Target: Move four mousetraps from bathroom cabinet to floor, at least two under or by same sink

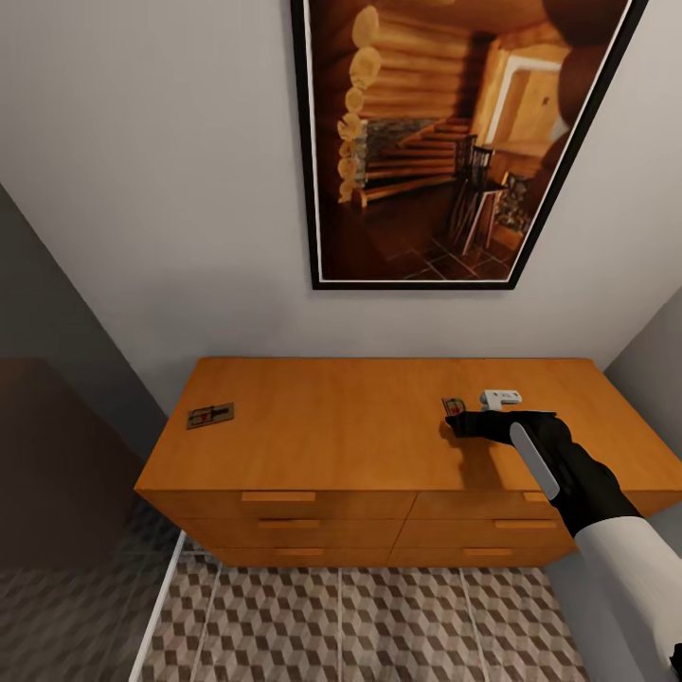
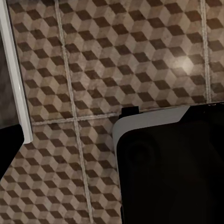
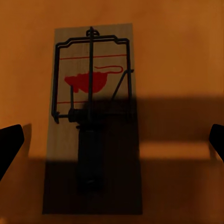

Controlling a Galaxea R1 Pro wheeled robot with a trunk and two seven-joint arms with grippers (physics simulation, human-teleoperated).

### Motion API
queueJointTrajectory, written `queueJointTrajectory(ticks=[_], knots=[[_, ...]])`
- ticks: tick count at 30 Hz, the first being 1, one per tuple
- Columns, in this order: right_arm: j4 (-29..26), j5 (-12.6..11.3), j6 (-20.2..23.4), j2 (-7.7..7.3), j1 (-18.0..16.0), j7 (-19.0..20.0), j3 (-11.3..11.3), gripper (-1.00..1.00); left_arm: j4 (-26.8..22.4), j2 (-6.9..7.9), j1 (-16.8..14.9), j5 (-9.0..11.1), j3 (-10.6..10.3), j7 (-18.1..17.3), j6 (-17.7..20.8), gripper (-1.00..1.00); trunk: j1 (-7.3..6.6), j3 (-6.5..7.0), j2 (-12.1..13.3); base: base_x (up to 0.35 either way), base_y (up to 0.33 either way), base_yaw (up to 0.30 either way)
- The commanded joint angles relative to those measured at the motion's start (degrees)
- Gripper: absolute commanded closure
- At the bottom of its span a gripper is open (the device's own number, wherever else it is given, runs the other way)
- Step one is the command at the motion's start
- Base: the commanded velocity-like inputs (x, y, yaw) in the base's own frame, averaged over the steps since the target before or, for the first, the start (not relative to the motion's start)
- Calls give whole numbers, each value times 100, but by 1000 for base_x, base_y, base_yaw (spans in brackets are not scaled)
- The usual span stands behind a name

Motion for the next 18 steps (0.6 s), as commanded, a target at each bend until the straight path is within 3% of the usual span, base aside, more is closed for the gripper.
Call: queueJointTrajectory(ticks=[1,18], knots=[[9,32,21,-7,0,26,10,-100,26,-5,-11,36,-49,17,-40,-100,4,-14,-9,0,0,0],[73,32,17,0,0,21,10,-100,26,-5,-11,36,-49,17,-39,-100,4,-63,-9,0,0,0]])
